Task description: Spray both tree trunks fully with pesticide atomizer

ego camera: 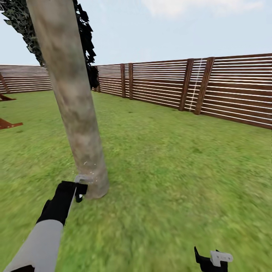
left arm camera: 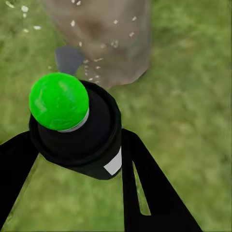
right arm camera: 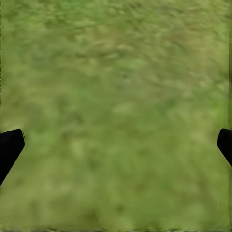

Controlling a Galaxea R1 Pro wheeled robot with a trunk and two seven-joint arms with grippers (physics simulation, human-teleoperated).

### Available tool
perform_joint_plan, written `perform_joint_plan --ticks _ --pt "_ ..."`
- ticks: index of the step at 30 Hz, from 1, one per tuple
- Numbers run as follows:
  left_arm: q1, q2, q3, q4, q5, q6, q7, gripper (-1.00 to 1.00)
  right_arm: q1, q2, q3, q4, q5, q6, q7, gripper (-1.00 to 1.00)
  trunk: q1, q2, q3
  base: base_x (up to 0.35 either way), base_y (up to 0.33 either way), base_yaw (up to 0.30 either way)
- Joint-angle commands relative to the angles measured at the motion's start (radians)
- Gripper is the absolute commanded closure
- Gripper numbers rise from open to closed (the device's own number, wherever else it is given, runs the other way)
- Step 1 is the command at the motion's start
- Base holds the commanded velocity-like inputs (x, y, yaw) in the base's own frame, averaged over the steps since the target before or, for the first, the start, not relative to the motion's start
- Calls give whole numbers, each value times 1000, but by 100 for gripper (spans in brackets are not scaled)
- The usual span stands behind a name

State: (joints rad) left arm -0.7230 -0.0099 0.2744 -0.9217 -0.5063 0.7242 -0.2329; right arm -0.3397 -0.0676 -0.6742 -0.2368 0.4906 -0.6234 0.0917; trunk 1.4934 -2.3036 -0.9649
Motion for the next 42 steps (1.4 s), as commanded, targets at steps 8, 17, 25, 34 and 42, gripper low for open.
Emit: perform_joint_plan --ticks 8,17,25,34,42 --pt "-3 -16 -21 -161 -6 171 -13 100 -1 0 -8 1 0 -4 10 -100 -1 0 -1 -89 0 0" --pt "-69 155 -34 -160 -5 215 -180 100 -1 0 -8 1 0 -3 10 -100 -1 0 -1 0 0 0" --pt "-131 239 -215 -77 -3 210 -223 100 -1 0 -8 1 0 -4 10 -100 -1 0 -1 0 0 0" --pt "-92 250 -236 104 23 157 -217 100 -1 0 -8 1 0 -3 10 -100 -1 0 -1 0 0 0" --pt "-70 191 -236 428 469 -189 275 100 -1 -4 -8 1 0 -3 10 -100 -1 0 -1 23 -91 0"
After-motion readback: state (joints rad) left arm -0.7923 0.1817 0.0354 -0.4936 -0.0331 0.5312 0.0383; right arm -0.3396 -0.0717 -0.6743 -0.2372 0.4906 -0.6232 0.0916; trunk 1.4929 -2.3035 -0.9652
